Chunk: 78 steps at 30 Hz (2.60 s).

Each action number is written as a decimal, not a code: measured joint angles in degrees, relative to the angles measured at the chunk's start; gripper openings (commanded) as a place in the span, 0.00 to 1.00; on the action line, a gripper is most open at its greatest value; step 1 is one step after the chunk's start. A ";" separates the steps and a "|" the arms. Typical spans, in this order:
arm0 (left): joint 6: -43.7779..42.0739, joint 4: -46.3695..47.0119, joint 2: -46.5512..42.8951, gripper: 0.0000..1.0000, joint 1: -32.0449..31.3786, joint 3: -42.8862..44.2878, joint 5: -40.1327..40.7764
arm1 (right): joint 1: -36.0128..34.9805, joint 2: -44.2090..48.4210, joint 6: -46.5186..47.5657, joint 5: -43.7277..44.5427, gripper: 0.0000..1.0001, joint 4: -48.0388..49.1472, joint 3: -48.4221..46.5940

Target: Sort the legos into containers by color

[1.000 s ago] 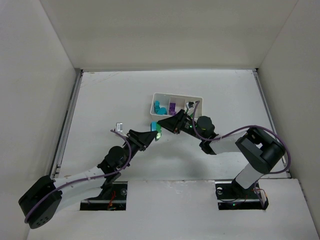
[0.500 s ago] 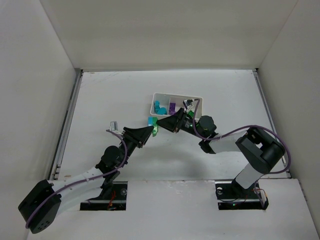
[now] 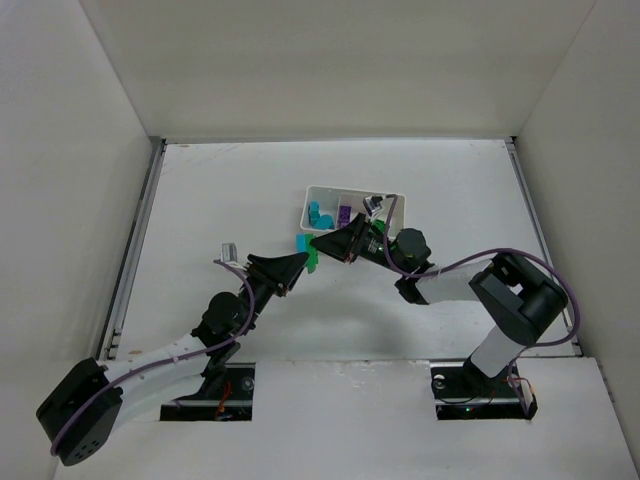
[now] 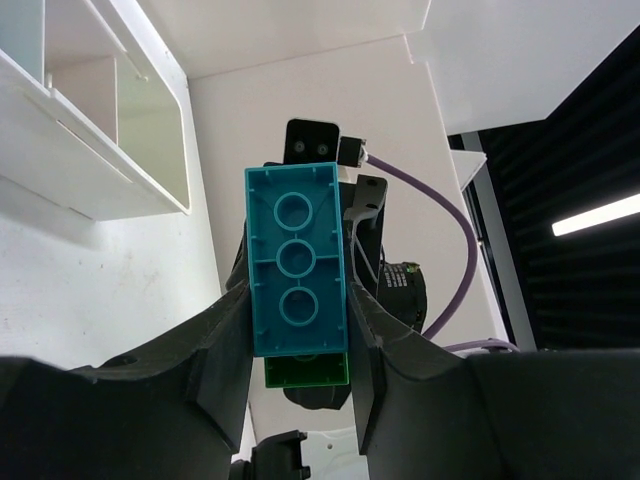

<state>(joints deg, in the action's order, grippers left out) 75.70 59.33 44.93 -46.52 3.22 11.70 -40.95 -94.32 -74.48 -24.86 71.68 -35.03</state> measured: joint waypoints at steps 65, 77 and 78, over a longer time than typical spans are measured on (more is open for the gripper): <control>-20.55 -26.03 2.67 0.14 6.49 17.99 -4.22 | 11.43 23.17 39.26 36.54 0.38 -59.30 -5.73; -21.40 -28.79 12.00 0.14 12.13 21.20 -8.87 | 12.37 14.19 42.64 39.82 0.59 -61.92 -12.46; -21.33 -28.74 12.28 0.14 12.39 21.20 -9.27 | 12.37 13.46 42.64 40.17 0.67 -62.12 -12.98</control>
<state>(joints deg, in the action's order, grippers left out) 54.37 30.59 57.21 -34.13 24.43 2.44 -28.58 -80.86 -31.83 15.31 9.56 -48.01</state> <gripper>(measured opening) 0.334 0.546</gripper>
